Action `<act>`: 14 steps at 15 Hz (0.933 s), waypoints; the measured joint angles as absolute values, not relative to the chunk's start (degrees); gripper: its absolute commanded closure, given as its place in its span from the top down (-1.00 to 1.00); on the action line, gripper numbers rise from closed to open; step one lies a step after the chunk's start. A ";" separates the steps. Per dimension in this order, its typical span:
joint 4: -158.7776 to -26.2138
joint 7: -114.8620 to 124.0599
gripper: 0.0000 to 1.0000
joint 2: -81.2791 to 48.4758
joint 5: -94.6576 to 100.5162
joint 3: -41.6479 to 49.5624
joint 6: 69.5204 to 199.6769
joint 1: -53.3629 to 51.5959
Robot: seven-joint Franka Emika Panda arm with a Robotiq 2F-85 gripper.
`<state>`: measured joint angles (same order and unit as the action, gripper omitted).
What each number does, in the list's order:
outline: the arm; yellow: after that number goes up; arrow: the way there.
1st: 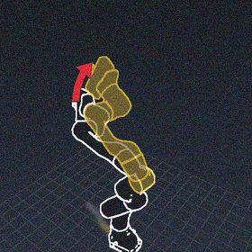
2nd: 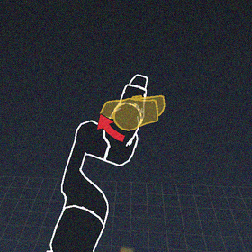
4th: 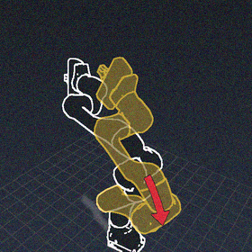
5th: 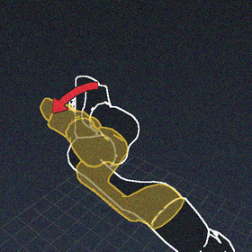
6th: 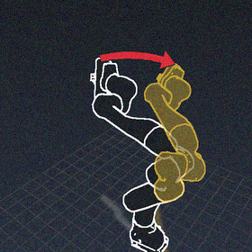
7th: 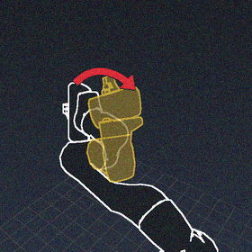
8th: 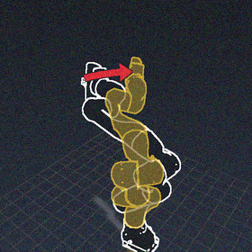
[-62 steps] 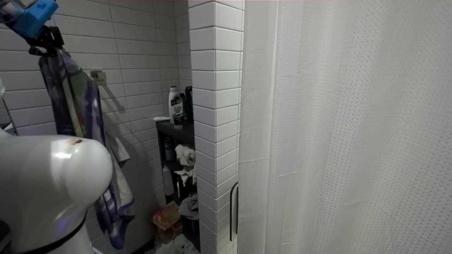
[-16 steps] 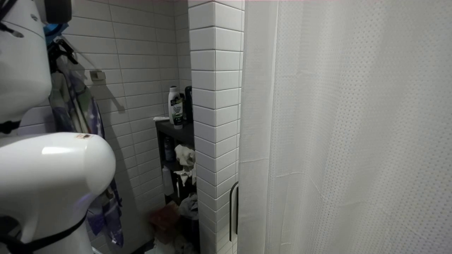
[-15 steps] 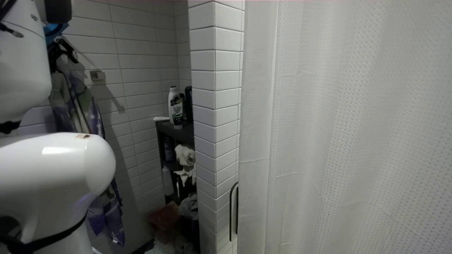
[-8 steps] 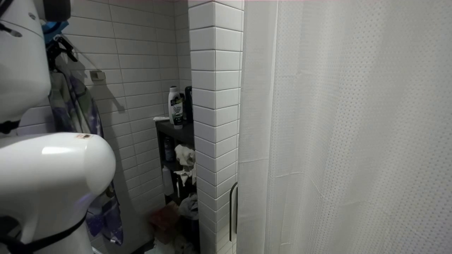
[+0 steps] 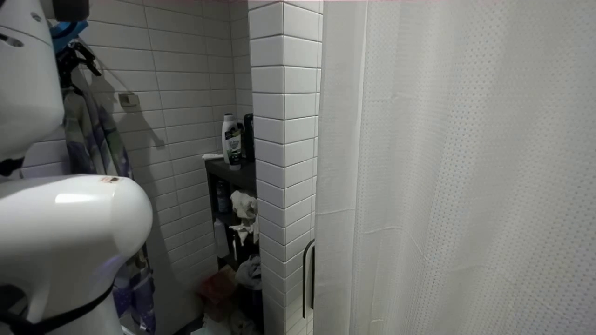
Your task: Hang the towel on the hook
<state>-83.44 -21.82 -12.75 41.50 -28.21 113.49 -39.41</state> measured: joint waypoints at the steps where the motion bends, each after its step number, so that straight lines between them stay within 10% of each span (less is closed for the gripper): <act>1: -83.54 -21.82 1.00 -12.12 41.50 -28.20 113.28 -39.41; 14: -91.41 -21.83 1.00 -1.98 37.10 -27.06 113.07 -36.44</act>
